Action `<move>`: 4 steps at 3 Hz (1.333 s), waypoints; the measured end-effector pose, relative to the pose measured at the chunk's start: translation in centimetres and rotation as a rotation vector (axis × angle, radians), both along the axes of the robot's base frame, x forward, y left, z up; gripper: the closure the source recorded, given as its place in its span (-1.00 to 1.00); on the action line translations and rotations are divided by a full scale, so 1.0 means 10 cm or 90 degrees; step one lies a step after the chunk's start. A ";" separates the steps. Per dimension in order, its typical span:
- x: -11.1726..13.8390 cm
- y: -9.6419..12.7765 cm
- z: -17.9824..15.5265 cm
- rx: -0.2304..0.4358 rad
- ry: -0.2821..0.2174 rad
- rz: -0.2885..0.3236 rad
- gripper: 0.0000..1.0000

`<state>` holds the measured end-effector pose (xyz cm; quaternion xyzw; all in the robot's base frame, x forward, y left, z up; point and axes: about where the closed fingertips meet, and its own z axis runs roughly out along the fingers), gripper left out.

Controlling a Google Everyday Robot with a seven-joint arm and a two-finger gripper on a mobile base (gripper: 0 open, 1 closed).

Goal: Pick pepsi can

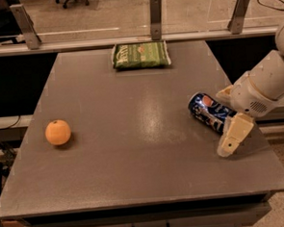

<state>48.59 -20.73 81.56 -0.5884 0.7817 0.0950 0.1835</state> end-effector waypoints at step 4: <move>0.25 0.21 0.20 -0.012 0.021 -0.116 -0.67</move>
Offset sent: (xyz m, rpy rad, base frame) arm 0.0311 0.0359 0.0667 0.0353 0.0276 -0.1144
